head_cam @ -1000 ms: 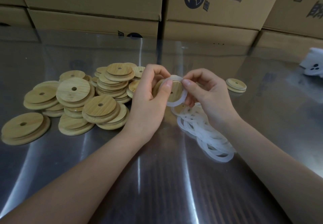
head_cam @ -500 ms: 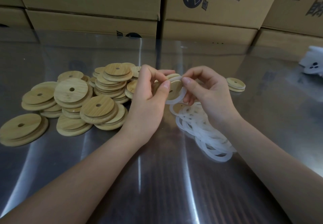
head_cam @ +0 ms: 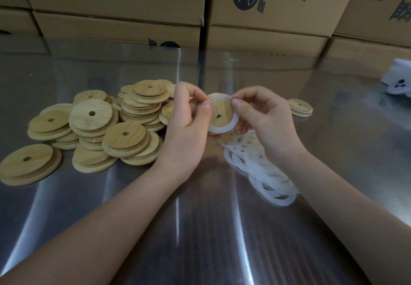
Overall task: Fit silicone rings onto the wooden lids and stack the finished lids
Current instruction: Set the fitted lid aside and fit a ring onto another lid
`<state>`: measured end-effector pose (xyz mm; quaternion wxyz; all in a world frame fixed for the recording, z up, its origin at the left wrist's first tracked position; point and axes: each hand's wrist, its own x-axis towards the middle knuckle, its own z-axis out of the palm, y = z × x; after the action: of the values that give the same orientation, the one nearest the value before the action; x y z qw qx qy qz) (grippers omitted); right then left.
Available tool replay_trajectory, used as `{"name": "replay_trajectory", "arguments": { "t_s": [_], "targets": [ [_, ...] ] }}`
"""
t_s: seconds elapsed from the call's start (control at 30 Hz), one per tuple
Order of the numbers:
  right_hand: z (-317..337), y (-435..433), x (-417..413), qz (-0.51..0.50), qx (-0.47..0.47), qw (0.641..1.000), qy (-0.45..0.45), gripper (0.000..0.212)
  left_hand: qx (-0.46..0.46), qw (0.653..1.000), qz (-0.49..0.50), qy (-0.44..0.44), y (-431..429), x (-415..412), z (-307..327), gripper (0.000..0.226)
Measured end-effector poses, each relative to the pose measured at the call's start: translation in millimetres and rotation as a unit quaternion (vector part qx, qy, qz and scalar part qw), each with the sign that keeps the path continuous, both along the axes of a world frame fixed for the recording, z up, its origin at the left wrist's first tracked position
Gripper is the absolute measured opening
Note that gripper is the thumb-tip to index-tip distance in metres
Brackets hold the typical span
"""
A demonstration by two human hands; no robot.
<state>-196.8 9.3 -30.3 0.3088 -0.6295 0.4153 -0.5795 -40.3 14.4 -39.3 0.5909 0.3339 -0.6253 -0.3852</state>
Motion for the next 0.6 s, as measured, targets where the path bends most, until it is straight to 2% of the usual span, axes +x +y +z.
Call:
{"name": "replay_trajectory", "arguments": {
  "t_s": [0.2,0.33,0.6],
  "targets": [
    [1.3,-0.8,-1.6,0.006,0.020,1.000,0.001,0.017,-0.005,0.999,-0.019,-0.026,-1.2,-1.8,-4.5,0.029],
    [0.0,-0.1,0.2,0.027,0.033,0.999,0.019,0.018,-0.022,0.998,-0.010,-0.054,-3.9,-2.5,-5.5,0.026],
    [0.6,-0.2,1.3,0.040,0.064,0.997,-0.002,0.012,-0.009,0.999,-0.003,-0.037,-7.6,-1.1,-7.3,0.025]
  ]
}}
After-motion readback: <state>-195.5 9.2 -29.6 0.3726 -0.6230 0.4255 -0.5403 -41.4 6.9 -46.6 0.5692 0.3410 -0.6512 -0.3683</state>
